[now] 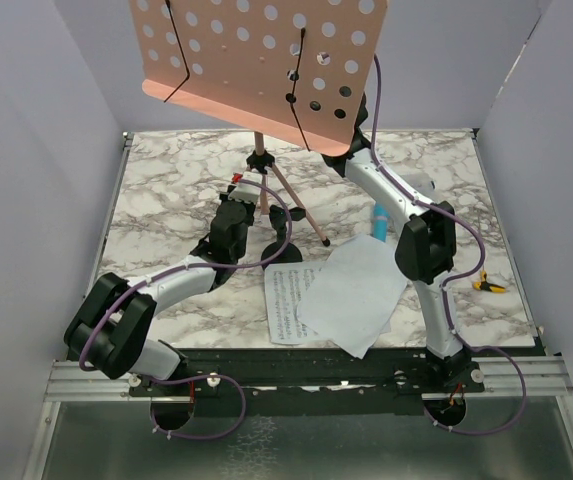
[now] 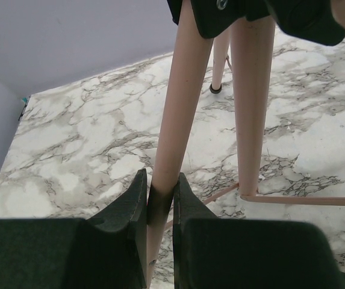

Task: Set up the instrument practice props

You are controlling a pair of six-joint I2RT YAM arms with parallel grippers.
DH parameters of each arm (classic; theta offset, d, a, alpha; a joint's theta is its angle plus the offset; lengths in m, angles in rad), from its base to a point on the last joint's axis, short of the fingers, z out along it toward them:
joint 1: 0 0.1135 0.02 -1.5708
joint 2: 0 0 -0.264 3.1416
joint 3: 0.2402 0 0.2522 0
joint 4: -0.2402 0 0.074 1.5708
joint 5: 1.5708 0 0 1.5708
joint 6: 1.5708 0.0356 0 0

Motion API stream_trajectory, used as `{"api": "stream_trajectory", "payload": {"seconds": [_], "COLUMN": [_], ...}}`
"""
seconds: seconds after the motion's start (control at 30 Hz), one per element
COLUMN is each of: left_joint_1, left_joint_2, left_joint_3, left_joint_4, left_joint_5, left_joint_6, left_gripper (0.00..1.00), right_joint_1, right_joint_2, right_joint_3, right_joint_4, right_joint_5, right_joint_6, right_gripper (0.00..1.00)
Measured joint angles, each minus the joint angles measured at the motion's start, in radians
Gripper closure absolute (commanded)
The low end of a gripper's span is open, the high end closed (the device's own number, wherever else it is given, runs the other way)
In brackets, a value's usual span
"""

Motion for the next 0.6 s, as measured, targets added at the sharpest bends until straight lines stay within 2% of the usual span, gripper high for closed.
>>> {"api": "stream_trajectory", "payload": {"seconds": [0.13, 0.33, 0.6], "left_joint_1": [0.001, 0.012, 0.013], "left_joint_2": [0.006, 0.029, 0.046], "left_joint_3": [0.006, 0.015, 0.024], "left_joint_4": [-0.016, -0.013, -0.019], "left_joint_5": [-0.001, -0.001, -0.003], "left_joint_6": [-0.008, -0.014, -0.014], "left_gripper": [1.0, 1.0, 1.0], "right_joint_1": [0.0, -0.01, -0.012], "right_joint_2": [0.006, 0.086, 0.088], "right_joint_3": [0.025, 0.175, 0.189], "right_joint_4": [-0.029, -0.111, -0.141], "right_joint_5": [0.0, -0.023, -0.029], "right_joint_6": [0.0, 0.011, 0.007], "right_gripper": [0.99, 0.99, 0.99]}}
